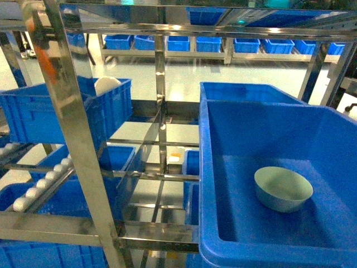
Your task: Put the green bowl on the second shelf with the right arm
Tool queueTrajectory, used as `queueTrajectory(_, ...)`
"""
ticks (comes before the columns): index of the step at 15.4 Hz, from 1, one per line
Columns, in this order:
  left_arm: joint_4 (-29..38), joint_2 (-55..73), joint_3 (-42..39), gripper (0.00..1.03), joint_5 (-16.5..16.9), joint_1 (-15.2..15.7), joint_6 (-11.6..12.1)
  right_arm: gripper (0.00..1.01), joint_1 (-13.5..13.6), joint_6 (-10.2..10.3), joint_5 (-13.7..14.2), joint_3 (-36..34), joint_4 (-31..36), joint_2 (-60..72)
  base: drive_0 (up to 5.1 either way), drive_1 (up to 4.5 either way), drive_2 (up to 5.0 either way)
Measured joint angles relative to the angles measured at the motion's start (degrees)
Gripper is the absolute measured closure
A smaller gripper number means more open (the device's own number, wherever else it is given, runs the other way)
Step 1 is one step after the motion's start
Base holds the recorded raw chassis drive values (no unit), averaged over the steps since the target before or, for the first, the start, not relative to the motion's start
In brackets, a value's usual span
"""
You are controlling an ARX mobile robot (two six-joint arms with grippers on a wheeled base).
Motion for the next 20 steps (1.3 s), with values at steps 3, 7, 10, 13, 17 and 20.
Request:
queueTrajectory(3, 0.0, 0.0, 0.0, 0.05, -0.1, 0.0, 0.0, 0.2, 7.6, -0.7, 12.5, -6.6, 15.2, -6.8, 0.0, 0.0, 0.0)
queueTrajectory(7, 0.0, 0.0, 0.0, 0.05, 0.1, 0.0, 0.0, 0.53, 8.3, -1.1, 18.3, -9.9, 19.8, -9.2, 0.0, 0.0, 0.0)
queueTrajectory(10, 0.0, 0.0, 0.0, 0.05, 0.1, 0.0, 0.0, 0.88, 8.3, -1.1, 18.3, -11.8, 20.2, -10.6, 0.0, 0.0, 0.0)
queueTrajectory(13, 0.0, 0.0, 0.0, 0.05, 0.0, 0.0, 0.0, 0.99, 8.3, -1.3, 18.3, -13.3, 20.5, -11.7, 0.0, 0.0, 0.0)
queueTrajectory(17, 0.0, 0.0, 0.0, 0.05, 0.0, 0.0, 0.0, 0.99, 8.3, -1.3, 18.3, -15.8, 20.5, -13.9, 0.0, 0.0, 0.0)
queueTrajectory(20, 0.0, 0.0, 0.0, 0.05, 0.0, 0.0, 0.0, 0.99, 8.3, -1.3, 18.3, -15.8, 20.8, -14.3, 0.0, 0.0, 0.0)
